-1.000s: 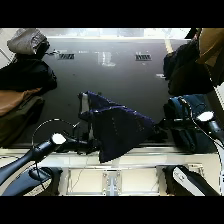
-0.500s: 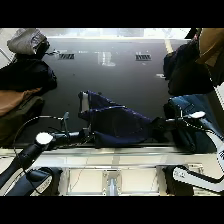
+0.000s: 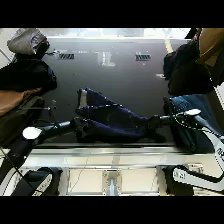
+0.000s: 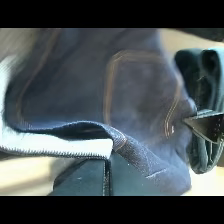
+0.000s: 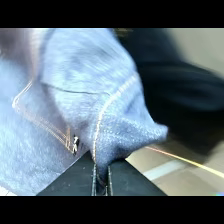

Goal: Fold the clothes and pants, and hang the long-sleeved shirts on hangers.

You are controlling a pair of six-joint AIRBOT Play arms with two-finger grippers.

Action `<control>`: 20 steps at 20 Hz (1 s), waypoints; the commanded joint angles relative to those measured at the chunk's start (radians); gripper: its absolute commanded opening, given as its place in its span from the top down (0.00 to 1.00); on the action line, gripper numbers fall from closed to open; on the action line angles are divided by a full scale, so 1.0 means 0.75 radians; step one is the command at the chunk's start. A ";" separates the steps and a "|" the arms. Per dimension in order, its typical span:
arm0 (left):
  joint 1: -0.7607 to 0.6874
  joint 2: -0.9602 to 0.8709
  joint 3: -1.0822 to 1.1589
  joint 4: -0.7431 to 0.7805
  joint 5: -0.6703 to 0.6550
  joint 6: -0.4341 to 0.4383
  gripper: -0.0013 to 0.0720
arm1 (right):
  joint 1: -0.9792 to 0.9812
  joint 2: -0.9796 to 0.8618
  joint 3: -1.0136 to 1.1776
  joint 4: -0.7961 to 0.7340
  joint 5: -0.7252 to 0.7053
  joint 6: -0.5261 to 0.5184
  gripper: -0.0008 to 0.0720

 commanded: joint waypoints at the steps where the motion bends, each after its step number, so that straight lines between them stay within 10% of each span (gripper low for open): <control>1: 0.102 0.084 0.257 0.306 -0.184 0.004 0.98 | 0.009 0.183 0.098 0.016 0.289 0.052 0.93; 6: 0.212 0.357 0.758 0.841 -0.468 -0.251 0.98 | 0.010 0.831 0.479 -0.120 0.382 0.544 0.93; 13: 0.212 0.444 1.274 0.886 -0.626 -0.254 0.98 | 0.010 1.112 1.084 -0.253 0.509 1.105 0.93; 20: 0.210 0.133 1.313 1.013 -0.767 -0.237 0.98 | 0.010 0.945 0.880 -0.484 0.557 1.127 0.93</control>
